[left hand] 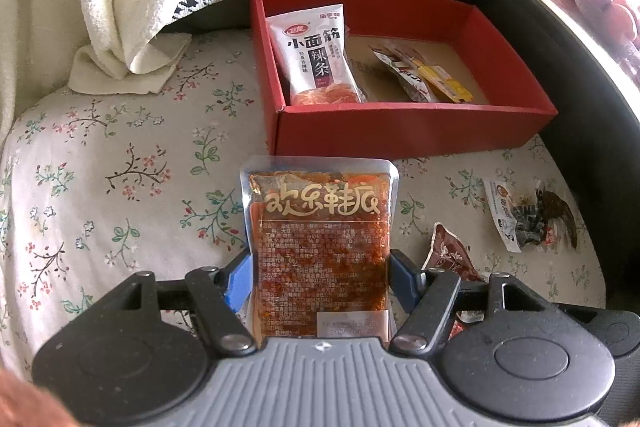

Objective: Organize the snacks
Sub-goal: 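Grasp the red snack packet with the right tool while the left tool holds the orange pack, then carry the orange pack and the red packet with both tools over the red box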

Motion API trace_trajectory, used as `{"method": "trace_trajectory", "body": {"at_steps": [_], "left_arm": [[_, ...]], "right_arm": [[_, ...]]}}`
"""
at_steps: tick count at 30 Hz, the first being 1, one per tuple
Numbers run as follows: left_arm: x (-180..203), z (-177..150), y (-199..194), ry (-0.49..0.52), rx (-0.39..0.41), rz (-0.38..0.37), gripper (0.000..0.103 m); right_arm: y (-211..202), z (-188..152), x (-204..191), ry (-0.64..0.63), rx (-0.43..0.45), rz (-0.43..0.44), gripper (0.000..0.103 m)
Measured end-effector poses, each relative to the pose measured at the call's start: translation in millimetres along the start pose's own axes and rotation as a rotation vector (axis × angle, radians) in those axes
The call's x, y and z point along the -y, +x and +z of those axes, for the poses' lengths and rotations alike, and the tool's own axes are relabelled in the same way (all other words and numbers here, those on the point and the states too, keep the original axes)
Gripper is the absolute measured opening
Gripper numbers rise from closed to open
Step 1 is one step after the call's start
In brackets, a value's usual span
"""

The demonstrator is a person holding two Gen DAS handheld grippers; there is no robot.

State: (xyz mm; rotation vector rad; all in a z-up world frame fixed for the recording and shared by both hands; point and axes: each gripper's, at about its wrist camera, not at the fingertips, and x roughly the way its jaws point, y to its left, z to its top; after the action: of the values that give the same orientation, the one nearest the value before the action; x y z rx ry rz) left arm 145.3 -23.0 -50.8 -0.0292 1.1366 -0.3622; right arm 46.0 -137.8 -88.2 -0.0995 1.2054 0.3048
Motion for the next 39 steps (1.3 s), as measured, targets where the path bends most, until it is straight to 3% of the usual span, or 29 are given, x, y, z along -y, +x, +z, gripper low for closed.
{"method": "trace_trajectory", "body": {"at_steps": [7, 13, 23, 39], "left_arm": [[3, 0, -2, 0.021, 0.012, 0.004, 0.061], [3, 2, -3, 0.02, 0.022, 0.011, 0.061], [15, 5, -12, 0.078, 0.109, 0.072, 0.061], [18, 13, -17, 0.084, 0.181, 0.109, 0.061]], "right_arm": [[-21, 4, 25, 0.123, 0.076, 0.076, 0.061], [-39, 14, 42, 0.2, 0.16, 0.08, 0.06], [-59, 37, 65, 0.296, 0.289, 0.064, 0.06], [-62, 56, 67, 0.301, 0.346, 0.005, 0.06]]}}
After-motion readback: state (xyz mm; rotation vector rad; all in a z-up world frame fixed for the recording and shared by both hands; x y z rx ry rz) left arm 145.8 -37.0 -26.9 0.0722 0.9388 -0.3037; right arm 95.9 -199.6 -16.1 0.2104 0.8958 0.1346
